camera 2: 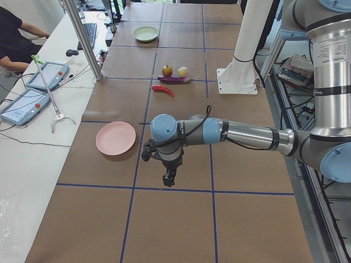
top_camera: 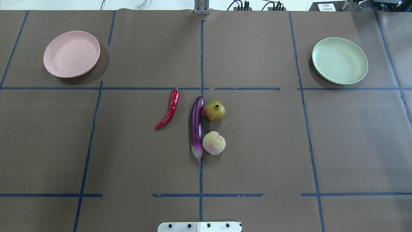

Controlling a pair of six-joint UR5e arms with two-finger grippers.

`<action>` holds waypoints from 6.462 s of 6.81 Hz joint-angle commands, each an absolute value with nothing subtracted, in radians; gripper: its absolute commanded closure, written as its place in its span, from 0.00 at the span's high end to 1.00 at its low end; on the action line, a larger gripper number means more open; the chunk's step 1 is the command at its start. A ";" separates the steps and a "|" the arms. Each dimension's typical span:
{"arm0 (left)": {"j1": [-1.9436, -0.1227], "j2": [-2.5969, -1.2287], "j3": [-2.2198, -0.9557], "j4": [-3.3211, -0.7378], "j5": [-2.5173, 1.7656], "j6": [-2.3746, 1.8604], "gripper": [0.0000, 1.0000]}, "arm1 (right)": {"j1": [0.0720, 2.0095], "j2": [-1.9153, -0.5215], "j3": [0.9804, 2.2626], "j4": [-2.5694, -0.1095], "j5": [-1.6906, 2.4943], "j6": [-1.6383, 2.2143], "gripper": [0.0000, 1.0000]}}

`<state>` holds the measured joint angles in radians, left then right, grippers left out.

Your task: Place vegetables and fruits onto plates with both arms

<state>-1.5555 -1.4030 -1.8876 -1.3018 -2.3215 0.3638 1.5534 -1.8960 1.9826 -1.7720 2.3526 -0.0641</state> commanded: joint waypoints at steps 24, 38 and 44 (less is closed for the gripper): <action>-1.555 -1.393 -1.884 -1.312 -2.453 0.357 1.00 | 0.459 -0.882 1.677 -1.559 1.745 2.009 0.99; -1.552 -1.374 -1.887 -1.457 -2.602 0.198 1.00 | 0.500 -1.011 2.025 -1.716 1.756 2.000 0.00; -1.056 -1.723 -1.850 -1.962 -2.533 -0.727 1.00 | 1.018 -1.111 1.771 -1.709 2.050 1.138 0.00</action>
